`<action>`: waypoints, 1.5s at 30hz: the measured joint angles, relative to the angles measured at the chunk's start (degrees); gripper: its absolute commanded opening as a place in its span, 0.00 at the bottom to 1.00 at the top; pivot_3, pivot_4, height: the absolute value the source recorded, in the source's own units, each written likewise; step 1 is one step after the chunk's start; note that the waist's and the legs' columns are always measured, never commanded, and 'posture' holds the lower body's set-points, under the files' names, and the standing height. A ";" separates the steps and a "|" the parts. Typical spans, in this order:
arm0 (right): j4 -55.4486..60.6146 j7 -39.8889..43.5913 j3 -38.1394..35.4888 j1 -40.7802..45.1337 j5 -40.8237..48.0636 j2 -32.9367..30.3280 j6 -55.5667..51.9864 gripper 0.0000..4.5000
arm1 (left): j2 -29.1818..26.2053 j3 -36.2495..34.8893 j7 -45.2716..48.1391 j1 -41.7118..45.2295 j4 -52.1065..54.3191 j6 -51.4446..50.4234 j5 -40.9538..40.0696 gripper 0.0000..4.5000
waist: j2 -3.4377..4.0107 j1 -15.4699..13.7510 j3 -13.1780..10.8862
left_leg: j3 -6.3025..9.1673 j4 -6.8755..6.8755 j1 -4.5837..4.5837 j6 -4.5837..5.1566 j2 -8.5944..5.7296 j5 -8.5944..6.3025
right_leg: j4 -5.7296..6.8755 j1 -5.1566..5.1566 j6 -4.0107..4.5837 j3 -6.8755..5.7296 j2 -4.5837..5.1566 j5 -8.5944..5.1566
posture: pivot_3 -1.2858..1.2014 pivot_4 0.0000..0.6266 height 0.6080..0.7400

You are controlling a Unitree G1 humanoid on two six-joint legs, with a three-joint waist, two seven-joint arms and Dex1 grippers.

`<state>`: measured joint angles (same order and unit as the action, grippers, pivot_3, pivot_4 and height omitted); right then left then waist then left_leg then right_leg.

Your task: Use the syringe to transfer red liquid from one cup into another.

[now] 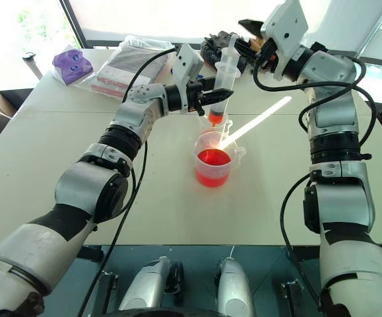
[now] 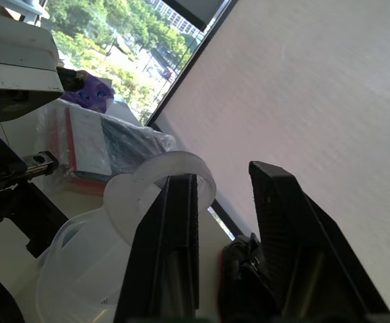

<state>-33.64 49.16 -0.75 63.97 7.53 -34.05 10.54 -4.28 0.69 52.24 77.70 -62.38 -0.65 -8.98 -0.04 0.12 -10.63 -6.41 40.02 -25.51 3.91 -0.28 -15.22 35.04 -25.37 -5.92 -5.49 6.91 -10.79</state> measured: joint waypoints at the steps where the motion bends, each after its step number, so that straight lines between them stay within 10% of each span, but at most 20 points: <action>1: -0.07 0.23 -0.02 0.06 0.07 0.22 0.31 0.01 | -0.07 -0.37 -0.27 0.00 -0.10 -0.06 0.00 0.34 | 0.00 0.12 0.00 | 0.00 0.00 0.00 0.00 0.00 0.00 | 0.00 0.00 0.00 0.00 0.00 0.00 | 0.52 0.24 1.00; 45: 7.89 -4.59 -2.04 -6.83 0.56 5.85 -5.29 0.01 | -0.89 -1.91 -0.50 0.33 0.95 -3.68 -0.18 0.34 | 0.01 0.64 0.00 | 0.00 -0.02 0.01 -0.07 0.00 0.04 | 0.02 0.00 0.00 0.00 0.00 0.00 | 0.52 0.24 1.00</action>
<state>-25.76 44.57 -2.79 57.14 8.09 -28.20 5.24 -5.17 -1.22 51.74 78.03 -61.43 -4.33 -9.16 -0.03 0.75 -10.63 -6.41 40.00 -25.50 3.84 -0.28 -15.18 35.06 -25.36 -5.92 -5.49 6.91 -10.79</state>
